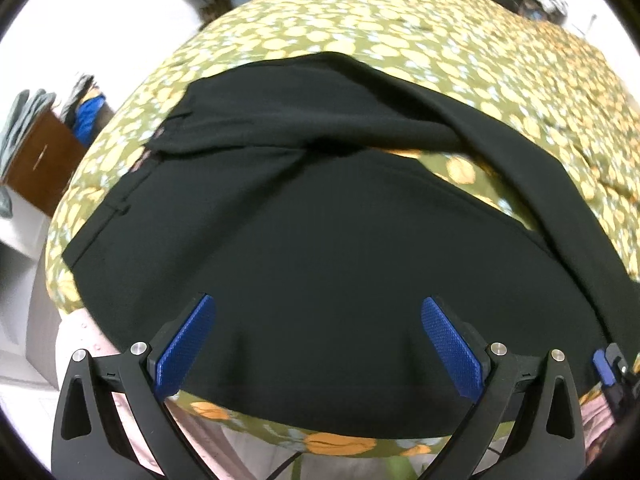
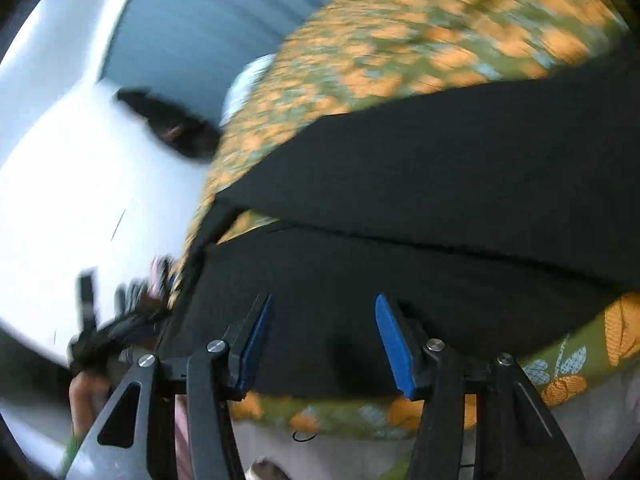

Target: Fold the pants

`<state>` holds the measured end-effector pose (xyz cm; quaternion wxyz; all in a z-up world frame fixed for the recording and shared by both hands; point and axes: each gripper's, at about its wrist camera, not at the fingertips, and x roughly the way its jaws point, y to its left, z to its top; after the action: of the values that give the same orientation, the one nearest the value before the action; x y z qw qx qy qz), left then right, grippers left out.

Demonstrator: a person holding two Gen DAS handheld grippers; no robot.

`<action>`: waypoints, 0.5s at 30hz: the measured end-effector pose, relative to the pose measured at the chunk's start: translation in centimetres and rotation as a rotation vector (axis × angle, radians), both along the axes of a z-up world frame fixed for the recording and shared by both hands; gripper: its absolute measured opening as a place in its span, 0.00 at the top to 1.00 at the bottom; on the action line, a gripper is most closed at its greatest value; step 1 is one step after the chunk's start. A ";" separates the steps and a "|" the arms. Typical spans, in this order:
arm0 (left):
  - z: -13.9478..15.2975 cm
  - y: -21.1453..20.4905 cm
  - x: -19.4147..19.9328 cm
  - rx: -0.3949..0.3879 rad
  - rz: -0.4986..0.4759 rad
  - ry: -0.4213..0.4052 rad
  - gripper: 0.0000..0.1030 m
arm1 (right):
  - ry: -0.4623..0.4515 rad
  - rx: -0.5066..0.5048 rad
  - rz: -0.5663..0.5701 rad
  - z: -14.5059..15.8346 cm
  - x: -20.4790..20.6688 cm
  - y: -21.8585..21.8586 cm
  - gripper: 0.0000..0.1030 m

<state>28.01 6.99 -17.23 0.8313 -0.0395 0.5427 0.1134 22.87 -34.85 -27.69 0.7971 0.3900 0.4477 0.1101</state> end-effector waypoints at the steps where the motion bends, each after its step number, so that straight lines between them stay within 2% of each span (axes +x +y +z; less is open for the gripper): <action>1: -0.1 0.7 -0.2 -0.008 0.018 -0.001 0.00 | -0.007 -0.012 -0.045 0.1 -0.2 -1.0 0.49; 3: -0.4 1.9 -0.5 -0.023 0.045 0.002 0.00 | -0.028 -0.138 -0.124 1.1 -1.1 -2.5 0.49; 4: -0.6 2.5 -0.7 -0.029 0.059 0.006 0.00 | -0.029 -0.167 -0.176 1.4 -1.4 -3.6 0.48; 7: -1.4 3.3 -0.6 -0.042 0.073 0.023 0.00 | -0.008 -0.144 -0.323 1.1 -2.7 -6.6 0.48; 11: -1.9 2.9 0.0 -0.038 0.072 0.033 0.00 | 0.013 -0.064 -0.444 0.3 -3.9 -8.9 0.48; 15: -1.8 2.2 0.4 -0.033 0.056 0.032 0.00 | -0.004 -0.009 -0.531 -0.2 -4.2 -10.5 0.50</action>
<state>28.45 9.17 -18.98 0.8183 -0.0663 0.5563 0.1281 18.66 -45.33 -27.86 0.8008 0.4898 0.3286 -0.1040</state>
